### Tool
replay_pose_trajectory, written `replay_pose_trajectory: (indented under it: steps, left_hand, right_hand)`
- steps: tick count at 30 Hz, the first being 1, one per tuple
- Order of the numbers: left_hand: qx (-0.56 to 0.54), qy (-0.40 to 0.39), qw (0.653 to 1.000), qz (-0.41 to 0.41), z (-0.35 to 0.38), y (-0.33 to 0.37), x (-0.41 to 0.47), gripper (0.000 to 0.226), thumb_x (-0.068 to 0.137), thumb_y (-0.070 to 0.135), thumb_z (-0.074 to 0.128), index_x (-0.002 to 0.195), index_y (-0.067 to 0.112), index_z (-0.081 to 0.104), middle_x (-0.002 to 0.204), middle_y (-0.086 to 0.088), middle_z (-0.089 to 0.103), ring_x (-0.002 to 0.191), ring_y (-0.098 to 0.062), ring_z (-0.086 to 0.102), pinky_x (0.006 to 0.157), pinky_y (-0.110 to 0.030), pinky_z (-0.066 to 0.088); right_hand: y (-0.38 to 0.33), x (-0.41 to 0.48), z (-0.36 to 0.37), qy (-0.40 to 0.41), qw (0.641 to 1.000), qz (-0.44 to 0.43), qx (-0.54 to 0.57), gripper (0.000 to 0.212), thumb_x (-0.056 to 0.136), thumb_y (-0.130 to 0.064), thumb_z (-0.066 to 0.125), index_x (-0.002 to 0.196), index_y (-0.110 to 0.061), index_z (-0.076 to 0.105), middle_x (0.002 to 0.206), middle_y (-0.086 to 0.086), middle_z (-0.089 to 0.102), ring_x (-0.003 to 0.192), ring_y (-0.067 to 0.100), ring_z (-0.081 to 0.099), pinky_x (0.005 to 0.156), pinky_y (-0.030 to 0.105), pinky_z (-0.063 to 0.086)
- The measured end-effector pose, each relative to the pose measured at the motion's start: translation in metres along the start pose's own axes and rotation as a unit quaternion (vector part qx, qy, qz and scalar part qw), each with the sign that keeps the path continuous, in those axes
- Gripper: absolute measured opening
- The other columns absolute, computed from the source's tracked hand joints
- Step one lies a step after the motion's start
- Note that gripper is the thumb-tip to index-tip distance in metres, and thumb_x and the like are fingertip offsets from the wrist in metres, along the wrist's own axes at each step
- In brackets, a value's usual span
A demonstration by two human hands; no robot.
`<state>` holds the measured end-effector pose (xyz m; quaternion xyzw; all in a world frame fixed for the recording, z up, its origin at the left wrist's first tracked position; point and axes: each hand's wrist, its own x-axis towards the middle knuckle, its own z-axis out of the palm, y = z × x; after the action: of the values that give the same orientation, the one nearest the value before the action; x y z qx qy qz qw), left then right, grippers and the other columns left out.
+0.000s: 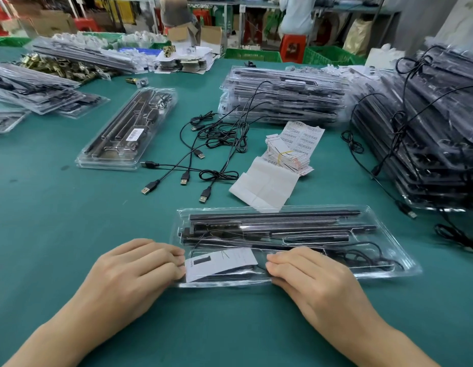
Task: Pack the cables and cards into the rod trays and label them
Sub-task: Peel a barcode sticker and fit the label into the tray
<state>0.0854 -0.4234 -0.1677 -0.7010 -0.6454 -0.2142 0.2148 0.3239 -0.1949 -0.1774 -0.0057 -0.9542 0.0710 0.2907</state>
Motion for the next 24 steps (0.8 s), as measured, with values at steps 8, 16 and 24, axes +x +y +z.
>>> replay_pose_trajectory:
  steps: [8,16,24]
  left_hand:
    - [-0.005,0.014,1.000,-0.006,0.001,0.000,0.000,0.025,0.098,0.011,0.062,0.076,0.016,0.073,0.088,0.007,0.071,0.102,-0.010,0.072,0.088,-0.027,0.054]
    - [-0.052,0.039,0.997,-0.050,-0.001,-0.001,-0.003,0.016,0.089,0.004,0.069,0.077,0.014,0.074,0.091,0.009,0.072,0.109,-0.005,0.068,0.085,-0.027,0.054]
    - [-0.064,0.052,0.995,-0.062,-0.004,0.000,0.002,0.016,0.090,0.009,0.070,0.076,0.014,0.075,0.093,0.011,0.072,0.107,-0.004,0.069,0.081,-0.030,0.055]
  right_hand:
    - [0.000,-0.002,-0.002,-0.005,1.000,0.008,0.008,0.013,0.093,-0.008,0.073,0.105,-0.009,0.076,0.107,-0.002,0.073,0.102,0.016,0.069,0.085,0.030,0.057]
    - [0.007,-0.006,-0.015,0.033,0.997,0.039,-0.050,0.020,0.093,-0.005,0.069,0.112,-0.005,0.075,0.112,0.004,0.072,0.103,0.022,0.068,0.089,0.034,0.056]
    - [0.008,-0.005,-0.017,0.049,0.996,0.038,-0.057,0.018,0.090,0.000,0.070,0.106,-0.004,0.077,0.100,0.004,0.073,0.086,0.024,0.068,0.077,0.035,0.058]
